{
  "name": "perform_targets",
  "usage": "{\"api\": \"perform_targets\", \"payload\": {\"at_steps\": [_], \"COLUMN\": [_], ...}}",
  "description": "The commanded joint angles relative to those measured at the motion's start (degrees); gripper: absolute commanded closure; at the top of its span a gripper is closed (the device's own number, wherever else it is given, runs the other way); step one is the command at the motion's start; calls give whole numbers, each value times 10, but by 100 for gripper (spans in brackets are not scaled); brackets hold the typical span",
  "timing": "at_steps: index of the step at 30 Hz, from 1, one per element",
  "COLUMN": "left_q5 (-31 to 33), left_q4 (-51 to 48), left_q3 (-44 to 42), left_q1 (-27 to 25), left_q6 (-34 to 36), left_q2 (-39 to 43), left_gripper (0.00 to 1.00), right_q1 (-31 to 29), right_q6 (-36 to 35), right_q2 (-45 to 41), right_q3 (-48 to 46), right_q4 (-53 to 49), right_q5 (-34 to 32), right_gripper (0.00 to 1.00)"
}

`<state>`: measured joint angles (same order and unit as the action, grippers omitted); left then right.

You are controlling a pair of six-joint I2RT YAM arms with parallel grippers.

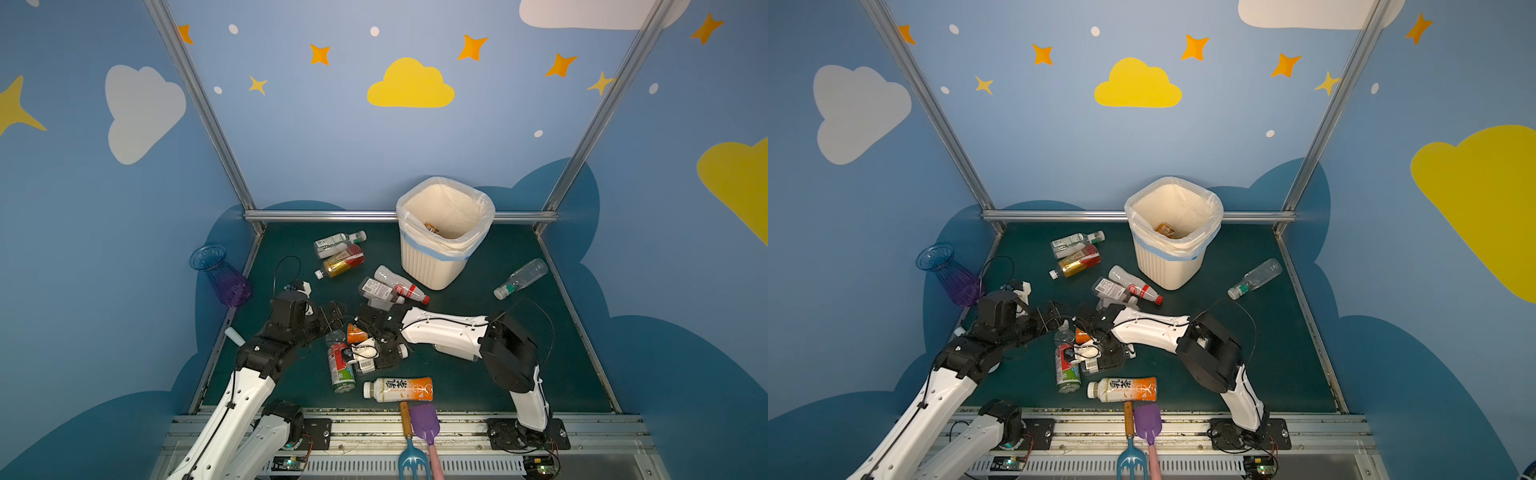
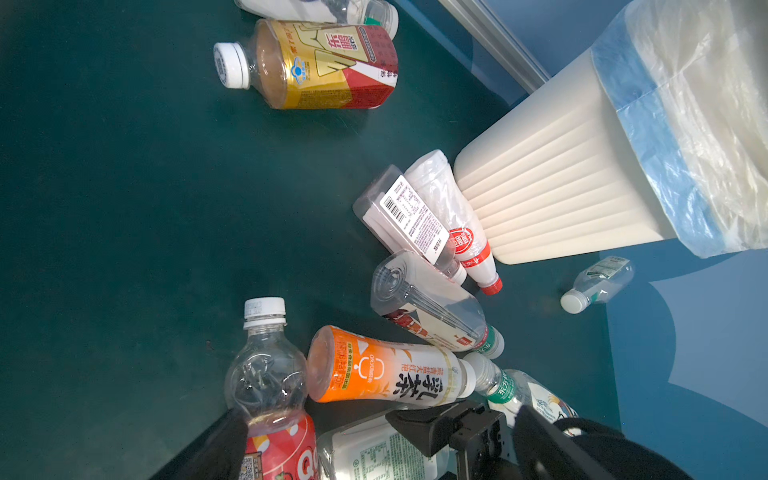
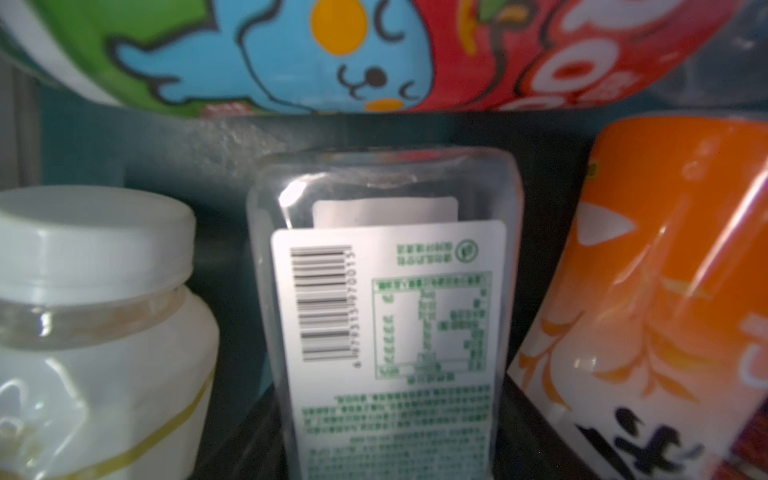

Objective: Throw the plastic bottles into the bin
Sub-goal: 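Lower the right gripper around the clear barcode-label bottle beside the orange milk-tea bottle, then close the right gripper and lift the clear bottle over the bin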

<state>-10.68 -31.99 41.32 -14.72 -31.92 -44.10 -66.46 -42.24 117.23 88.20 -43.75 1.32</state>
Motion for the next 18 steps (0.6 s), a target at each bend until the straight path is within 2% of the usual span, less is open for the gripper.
{"api": "perform_targets", "payload": {"at_steps": [1, 7, 12, 15, 18], "left_q5": [3, 7, 14, 25, 30], "left_q4": [0, -9, -19, -30, -34], "left_q3": [-1, 6, 17, 29, 40], "left_q1": [3, 4, 5, 5, 6], "left_q6": [7, 8, 10, 14, 16], "left_q2": [2, 4, 5, 5, 4], "left_gripper": [0, 0, 0, 0, 0], "right_q1": [2, -1, -1, 1, 14], "right_q6": [9, 23, 41, 46, 43], "right_q2": [-33, -88, -156, -210, -270], "right_q3": [9, 2, -9, -16, -21], "right_q4": [-2, 5, 15, 40, 115], "right_q5": [4, -13, -43, -83, -137], "right_gripper": [41, 54, 57, 59, 61]}}
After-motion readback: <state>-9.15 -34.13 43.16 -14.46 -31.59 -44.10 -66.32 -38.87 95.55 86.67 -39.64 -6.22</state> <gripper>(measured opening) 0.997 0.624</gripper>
